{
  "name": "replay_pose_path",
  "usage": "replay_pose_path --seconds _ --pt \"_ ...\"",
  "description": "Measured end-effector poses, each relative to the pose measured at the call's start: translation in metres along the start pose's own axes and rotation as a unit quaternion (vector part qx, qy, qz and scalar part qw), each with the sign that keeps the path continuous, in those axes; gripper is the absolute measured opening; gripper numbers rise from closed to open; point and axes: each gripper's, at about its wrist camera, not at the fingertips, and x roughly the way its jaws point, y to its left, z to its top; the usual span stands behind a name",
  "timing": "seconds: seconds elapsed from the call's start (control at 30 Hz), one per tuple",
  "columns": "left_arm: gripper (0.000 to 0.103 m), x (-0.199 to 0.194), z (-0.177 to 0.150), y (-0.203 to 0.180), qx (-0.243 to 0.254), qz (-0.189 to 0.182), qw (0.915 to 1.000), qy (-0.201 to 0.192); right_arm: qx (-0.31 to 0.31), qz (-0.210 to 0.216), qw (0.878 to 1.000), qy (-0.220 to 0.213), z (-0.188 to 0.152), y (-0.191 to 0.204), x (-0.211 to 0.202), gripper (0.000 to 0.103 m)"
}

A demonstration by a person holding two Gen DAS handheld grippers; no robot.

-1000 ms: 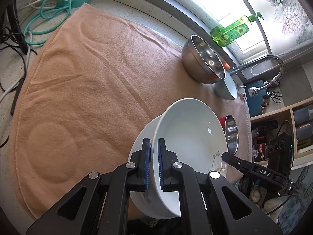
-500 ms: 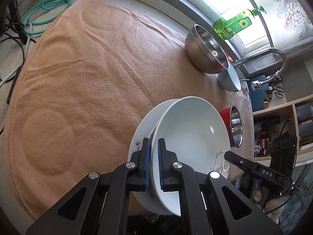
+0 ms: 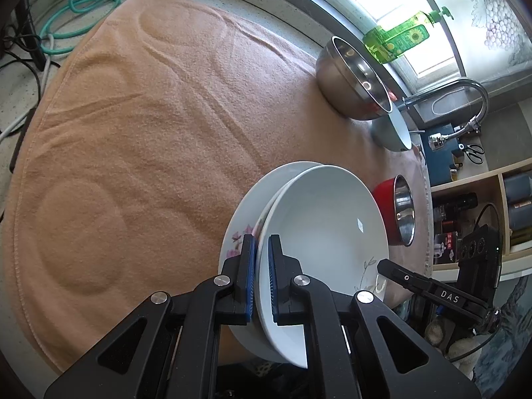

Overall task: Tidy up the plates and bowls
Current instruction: 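Lower the white leaf-pattern plate onto the stacked floral plates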

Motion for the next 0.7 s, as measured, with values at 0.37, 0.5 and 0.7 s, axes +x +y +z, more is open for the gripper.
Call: replay_pose_path --seconds 0.37,0.5,0.7 --pt "0.006 0.0 -0.0008 -0.001 0.005 0.002 1.0 -0.001 -0.001 -0.001 1.0 -0.001 -0.0009 -0.0005 0.0004 0.007" --pt "0.006 -0.0005 -0.0011 -0.0021 0.01 0.004 0.9999 -0.002 -0.007 -0.005 1.0 -0.002 -0.0003 0.0009 0.0006 0.007" --pt "0.006 -0.0003 -0.001 -0.0027 0.018 0.006 0.9998 0.0 -0.016 -0.013 1.0 -0.002 -0.0019 0.0046 0.002 0.007"
